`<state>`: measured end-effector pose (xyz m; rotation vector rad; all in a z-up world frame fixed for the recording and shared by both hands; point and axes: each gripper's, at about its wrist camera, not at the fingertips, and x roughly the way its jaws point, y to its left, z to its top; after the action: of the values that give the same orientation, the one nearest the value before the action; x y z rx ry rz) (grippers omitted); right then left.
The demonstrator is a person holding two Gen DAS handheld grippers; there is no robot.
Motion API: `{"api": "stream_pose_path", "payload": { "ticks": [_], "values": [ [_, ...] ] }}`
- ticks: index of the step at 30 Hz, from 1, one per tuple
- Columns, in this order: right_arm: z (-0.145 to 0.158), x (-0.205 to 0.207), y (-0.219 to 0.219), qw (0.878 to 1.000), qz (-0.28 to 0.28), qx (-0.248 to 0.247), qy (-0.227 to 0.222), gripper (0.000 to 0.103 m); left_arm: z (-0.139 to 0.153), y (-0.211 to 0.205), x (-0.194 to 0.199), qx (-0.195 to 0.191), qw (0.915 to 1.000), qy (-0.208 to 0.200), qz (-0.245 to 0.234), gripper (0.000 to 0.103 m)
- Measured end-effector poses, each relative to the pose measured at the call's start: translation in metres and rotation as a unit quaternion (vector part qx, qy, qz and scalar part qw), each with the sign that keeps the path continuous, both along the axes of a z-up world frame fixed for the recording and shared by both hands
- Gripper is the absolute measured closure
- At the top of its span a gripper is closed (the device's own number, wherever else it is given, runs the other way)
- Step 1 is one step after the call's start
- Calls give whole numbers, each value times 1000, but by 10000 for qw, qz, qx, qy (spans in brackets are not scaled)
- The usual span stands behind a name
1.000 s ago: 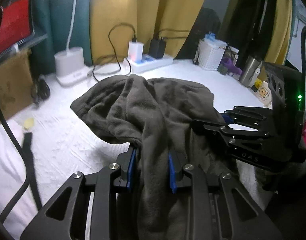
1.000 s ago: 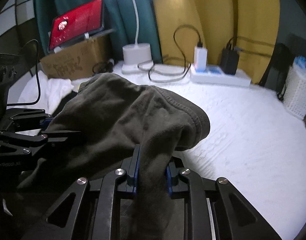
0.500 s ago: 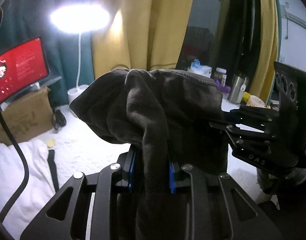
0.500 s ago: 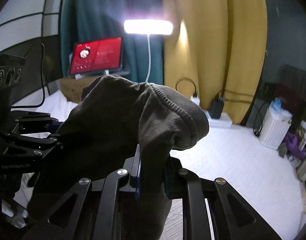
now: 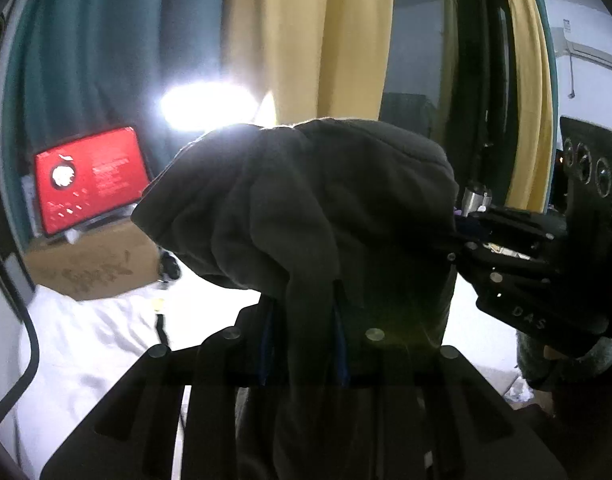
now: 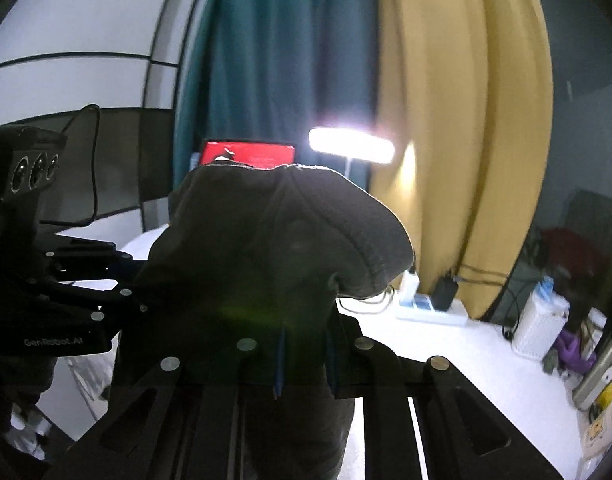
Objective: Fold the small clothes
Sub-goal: 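Grasp the collar end of the folded shirt with both tools and lift it, then fold the lifted collar end over the strip with both tools and lower it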
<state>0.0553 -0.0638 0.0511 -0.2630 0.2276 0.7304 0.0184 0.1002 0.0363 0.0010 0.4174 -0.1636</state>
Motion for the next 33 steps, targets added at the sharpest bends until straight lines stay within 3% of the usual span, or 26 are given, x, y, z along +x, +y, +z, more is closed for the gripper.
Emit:
{"api": "stream_pose_path", "payload": {
  "ticks": [6,11,24,33],
  "values": [
    [16,-24,22,9994,231,9,-273,88,6,22,-18,190,9996,-145,164,80],
    [9,-12,42,9997,234,-44,-107,88,-8,37,-4,90,9997,30,237,80],
    [-44,87,89,9959,160,-319,833,89,-62,70,85,-108,9957,862,317,80],
    [-99,173,124,9844,333,-532,1642,89,-124,92,147,-95,9824,1729,704,80]
  ]
}}
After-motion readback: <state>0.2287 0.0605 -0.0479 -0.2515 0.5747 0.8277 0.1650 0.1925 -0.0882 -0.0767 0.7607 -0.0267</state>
